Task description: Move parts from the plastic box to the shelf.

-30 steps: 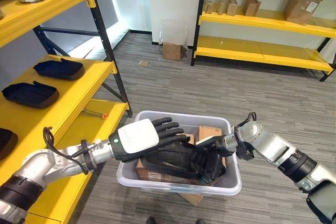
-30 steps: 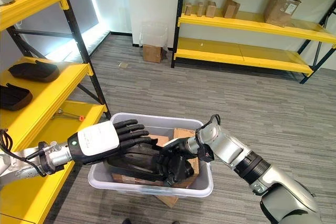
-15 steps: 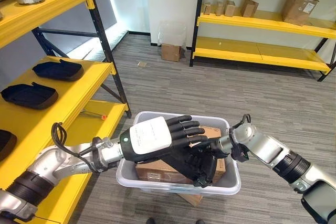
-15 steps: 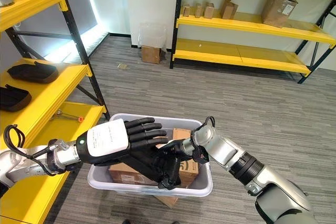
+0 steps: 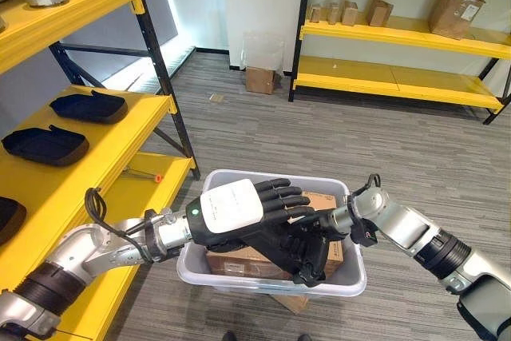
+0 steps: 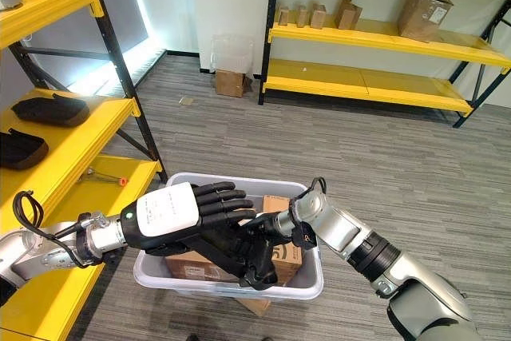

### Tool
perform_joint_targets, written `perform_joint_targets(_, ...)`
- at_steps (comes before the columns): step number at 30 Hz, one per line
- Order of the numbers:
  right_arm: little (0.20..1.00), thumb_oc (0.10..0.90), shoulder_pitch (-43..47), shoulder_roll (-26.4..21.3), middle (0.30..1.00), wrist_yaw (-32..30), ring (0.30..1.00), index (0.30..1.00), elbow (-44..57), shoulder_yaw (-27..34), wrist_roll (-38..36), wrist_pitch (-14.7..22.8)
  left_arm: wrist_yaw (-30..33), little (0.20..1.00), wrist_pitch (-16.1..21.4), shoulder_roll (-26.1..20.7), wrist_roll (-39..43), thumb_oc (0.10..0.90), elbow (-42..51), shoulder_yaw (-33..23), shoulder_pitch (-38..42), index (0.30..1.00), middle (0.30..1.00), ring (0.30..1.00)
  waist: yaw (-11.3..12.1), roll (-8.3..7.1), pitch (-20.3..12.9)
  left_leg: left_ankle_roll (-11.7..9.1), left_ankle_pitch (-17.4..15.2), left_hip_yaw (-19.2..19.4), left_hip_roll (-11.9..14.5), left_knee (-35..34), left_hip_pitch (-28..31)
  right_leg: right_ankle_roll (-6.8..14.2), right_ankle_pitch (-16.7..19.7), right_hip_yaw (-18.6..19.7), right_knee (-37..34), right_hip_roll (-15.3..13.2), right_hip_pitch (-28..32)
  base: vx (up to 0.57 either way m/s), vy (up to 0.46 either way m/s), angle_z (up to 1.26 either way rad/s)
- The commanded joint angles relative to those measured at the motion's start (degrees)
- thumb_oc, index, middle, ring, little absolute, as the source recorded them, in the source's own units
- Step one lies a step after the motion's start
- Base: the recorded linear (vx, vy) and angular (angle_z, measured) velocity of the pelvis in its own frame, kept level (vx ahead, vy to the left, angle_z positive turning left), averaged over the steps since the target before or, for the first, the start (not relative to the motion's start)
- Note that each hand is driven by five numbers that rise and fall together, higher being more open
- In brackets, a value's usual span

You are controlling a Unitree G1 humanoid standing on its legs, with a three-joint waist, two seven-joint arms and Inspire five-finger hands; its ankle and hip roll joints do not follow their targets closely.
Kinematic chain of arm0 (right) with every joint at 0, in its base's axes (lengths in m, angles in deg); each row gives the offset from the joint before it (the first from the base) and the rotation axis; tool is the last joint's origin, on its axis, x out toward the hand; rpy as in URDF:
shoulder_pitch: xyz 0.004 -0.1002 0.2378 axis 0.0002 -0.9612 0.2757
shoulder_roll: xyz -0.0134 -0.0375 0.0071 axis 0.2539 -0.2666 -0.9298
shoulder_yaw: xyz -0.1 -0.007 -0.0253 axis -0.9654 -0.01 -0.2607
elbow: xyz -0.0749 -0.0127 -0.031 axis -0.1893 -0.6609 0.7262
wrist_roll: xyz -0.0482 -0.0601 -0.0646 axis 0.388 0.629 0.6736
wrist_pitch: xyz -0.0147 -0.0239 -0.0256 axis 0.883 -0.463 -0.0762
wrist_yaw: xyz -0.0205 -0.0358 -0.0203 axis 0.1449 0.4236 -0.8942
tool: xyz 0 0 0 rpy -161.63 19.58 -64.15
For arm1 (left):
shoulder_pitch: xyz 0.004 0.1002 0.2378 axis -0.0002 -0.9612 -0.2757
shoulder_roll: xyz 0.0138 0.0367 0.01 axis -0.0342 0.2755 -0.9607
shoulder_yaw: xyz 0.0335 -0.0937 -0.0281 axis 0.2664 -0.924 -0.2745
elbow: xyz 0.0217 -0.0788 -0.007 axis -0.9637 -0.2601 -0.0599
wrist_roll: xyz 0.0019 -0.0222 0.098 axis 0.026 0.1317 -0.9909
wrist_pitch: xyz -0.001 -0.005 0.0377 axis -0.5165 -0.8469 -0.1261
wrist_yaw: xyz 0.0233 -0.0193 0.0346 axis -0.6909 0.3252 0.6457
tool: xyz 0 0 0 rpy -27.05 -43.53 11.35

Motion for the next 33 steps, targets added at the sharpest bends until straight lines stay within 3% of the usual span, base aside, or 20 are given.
perform_joint_targets(1,0.3,0.4,7.4,2.13,0.3,1.11,0.3,0.3,3.22,4.22,-2.68,4.26,1.9,0.3,-0.22,3.1,6.93,0.4,-0.61,0.19,2.83,0.3,0.3,0.3,-0.07,0.13,-3.4,0.81,-3.2,-3.91,0.78,-0.44,0.05,3.52,-2.08,-5.89,4.88,-3.41,-0.48,0.0,0.0,0.0)
perform_joint_targets(23,0.3,0.4,6.81,1.42,0.3,1.95,0.3,0.3,3.94,4.65,-2.55,4.68,1.06,0.3,-0.89,1.47,7.35,0.4,-1.32,-0.9,2.77,0.3,0.3,0.3,-0.27,0.32,-3.42,0.82,-3.19,-3.76,0.79,-0.44,0.15,3.47,-2.26,-5.78,5.04,-3.42,-0.49,0.0,0.0,0.0)
perform_joint_targets(31,0.3,0.4,6.86,2.22,0.3,-3.31,0.3,0.3,3.78,5.33,-6.72,4.3,1.76,0.3,-2.91,2.37,7.11,0.4,-2.97,-1.47,2.91,0.3,0.3,0.3,-0.04,0.12,-3.43,0.85,-3.24,-4.0,0.74,-0.44,0.27,3.45,-2.25,-5.74,4.97,-3.39,-0.38,0.0,0.0,0.0)
perform_joint_targets(32,0.536,0.569,6.93,2.29,0.536,-4.41,0.536,0.536,3.59,5.46,-7.68,4.46,1.82,0.3,-2.79,2.39,7.13,0.4,-3.04,-1.58,2.76,0.3,0.3,0.3,0.0,0.12,-3.44,0.83,-3.21,-4.03,0.75,-0.44,0.28,3.43,-2.26,-5.73,4.99,-3.37,-0.35,0.0,0.0,0.0)
perform_joint_targets(33,1.0,0.9,7.04,2.42,1.0,-5.55,1.0,1.0,3.4,5.59,-8.59,4.5,1.78,0.3,-2.76,2.43,7.2,0.4,-2.99,-1.7,2.65,0.3,0.3,0.3,0.03,0.12,-3.43,0.82,-3.17,-4.07,0.77,-0.44,0.28,3.41,-2.28,-5.72,5.03,-3.37,-0.34,0.0,0.0,0.0)
